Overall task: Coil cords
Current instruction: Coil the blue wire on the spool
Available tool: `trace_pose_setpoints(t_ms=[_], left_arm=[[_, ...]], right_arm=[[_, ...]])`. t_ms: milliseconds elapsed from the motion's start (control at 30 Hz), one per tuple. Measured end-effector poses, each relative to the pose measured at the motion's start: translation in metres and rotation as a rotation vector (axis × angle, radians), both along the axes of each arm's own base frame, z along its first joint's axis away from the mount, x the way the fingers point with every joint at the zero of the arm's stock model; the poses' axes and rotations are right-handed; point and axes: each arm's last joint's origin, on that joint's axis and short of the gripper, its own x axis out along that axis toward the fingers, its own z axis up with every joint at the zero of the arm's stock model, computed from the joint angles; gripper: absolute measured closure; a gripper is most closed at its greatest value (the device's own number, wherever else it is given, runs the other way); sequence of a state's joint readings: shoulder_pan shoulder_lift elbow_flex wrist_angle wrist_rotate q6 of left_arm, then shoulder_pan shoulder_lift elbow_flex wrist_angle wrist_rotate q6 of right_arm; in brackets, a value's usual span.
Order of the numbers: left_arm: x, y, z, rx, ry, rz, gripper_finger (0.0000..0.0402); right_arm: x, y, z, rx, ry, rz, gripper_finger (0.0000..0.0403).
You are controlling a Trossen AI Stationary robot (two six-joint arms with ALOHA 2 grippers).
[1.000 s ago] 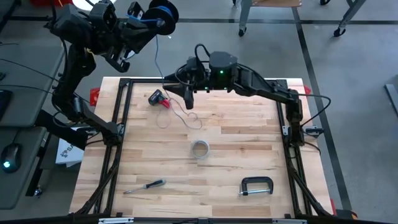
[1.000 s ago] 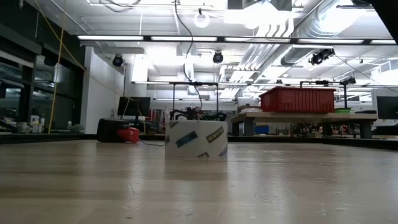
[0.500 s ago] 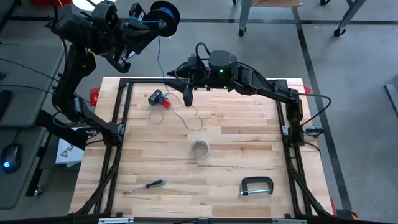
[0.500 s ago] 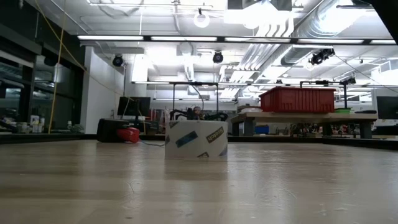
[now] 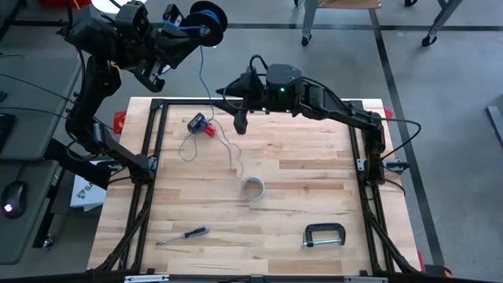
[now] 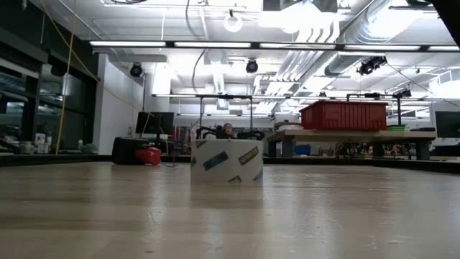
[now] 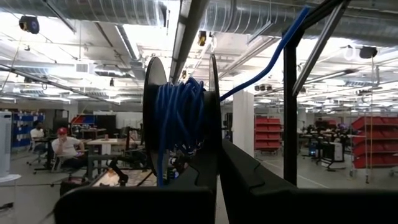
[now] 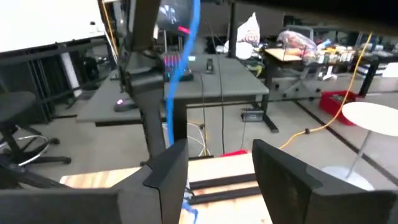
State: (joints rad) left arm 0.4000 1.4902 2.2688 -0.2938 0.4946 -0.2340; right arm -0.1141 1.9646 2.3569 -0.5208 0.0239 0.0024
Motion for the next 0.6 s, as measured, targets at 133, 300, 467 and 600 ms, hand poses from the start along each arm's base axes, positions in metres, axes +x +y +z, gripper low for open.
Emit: trace_pose_setpoints(t_ms=[133, 300, 467, 600], left_arm=[[0.0000, 0.0000, 0.0000, 0.000, 0.000, 0.000, 0.0400], [0.0000, 0.0000, -0.0001, 0.000, 0.001, 0.000, 0.0400], [0.0001, 0.0001, -0.0001, -0.001, 0.001, 0.001, 0.0400], [0.0000, 0.0002, 0.0000, -0.003, 0.000, 0.006, 0.0400]], right_arm=[[-0.0011, 0.0006, -0.0005, 0.026, 0.010, 0.061, 0.0231], [-0.0014, 0.0037, 0.0038, 0.050, -0.029, 0.151, 0.0231], [-0.0003, 0.0035, 0.0056, 0.049, -0.054, 0.122, 0.0231], [-0.0003, 0.0021, 0.0055, 0.026, -0.052, 0.080, 0.0231]])
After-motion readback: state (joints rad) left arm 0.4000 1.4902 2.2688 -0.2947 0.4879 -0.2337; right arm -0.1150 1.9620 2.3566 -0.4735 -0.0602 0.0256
